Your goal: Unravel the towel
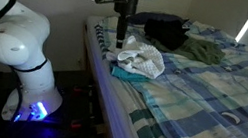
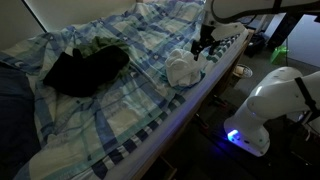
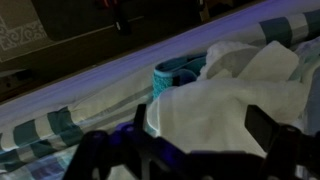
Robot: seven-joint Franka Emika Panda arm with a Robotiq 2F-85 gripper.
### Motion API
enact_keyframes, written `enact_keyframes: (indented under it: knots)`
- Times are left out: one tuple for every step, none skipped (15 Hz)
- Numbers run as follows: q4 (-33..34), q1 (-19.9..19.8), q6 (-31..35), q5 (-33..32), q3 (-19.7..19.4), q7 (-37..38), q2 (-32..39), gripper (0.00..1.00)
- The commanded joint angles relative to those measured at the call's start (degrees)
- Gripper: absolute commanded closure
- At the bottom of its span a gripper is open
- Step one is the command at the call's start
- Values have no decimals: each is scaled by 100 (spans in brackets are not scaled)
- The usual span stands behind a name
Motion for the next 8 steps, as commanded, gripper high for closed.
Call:
enact_keyframes:
  knots:
    - [205, -137, -263, -34, -40, 29, -66, 0]
    - [239, -145, -275, -18, -63, 8, -56, 0]
    - [258, -148, -262, -10, -88, -20, -43, 0]
    - [276, -159, -253, -5, -104, -21, -22, 0]
    - [282, -150, -225, 21, -143, -64, 20, 0]
    - [284, -124, -218, 62, -198, -135, 61, 0]
    - [281, -99, -177, 110, -265, -212, 134, 0]
    - [270, -94, -111, 127, -305, -251, 199, 0]
